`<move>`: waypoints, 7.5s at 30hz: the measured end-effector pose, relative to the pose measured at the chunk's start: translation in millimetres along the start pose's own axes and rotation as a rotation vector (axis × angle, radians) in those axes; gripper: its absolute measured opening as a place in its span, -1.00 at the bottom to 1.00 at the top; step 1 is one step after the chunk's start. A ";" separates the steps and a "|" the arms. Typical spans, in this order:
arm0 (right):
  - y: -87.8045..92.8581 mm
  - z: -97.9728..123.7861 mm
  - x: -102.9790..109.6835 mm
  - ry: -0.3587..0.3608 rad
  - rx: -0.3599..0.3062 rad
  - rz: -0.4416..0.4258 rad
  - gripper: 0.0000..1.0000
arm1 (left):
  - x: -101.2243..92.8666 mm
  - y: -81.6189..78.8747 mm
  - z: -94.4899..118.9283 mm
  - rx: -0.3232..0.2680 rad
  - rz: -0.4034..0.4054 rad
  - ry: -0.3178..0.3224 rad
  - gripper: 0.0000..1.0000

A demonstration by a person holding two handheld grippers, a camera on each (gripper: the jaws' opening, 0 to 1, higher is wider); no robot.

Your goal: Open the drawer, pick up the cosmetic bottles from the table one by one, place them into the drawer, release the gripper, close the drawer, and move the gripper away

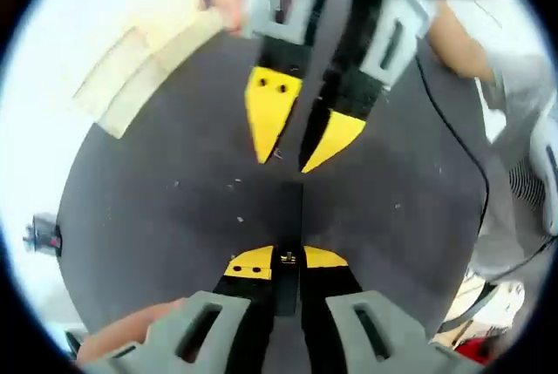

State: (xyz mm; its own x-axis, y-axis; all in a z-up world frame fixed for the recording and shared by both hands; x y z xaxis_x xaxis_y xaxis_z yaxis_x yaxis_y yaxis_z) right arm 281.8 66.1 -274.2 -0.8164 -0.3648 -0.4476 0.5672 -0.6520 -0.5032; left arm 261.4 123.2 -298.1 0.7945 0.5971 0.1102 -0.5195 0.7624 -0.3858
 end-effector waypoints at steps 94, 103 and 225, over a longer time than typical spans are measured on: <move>117.4 64.8 -59.1 0.221 0.346 -0.123 0.11 | 260.0 -226.6 13.9 -0.414 0.803 -0.559 -0.87; 119.7 65.6 -60.1 0.228 0.352 -0.123 0.11 | 274.7 -222.0 3.2 -0.386 0.802 -0.561 -0.87; 133.6 97.6 -57.3 0.291 0.503 -0.058 0.04 | 19.2 -54.7 141.8 -1.223 1.440 0.015 -0.45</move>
State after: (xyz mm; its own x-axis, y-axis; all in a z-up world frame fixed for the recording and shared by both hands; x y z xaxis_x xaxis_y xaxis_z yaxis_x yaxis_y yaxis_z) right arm 393.8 -65.1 -243.7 -0.7409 -0.1675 -0.6504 0.3430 -0.9269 -0.1521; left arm 260.5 128.3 -144.9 0.0218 0.5247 -0.8510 -0.2274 -0.8263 -0.5153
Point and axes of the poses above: the point that each gripper's makers call its tool centre point, and the gripper's own axes: z roughly backward along the fingers, x roughly to its left, y roughly out of its underside, the point moved 2 cm from there along z, roughly backward along the fingers, and after that the axes turned 1 degree about x, right-handed, at the moved point
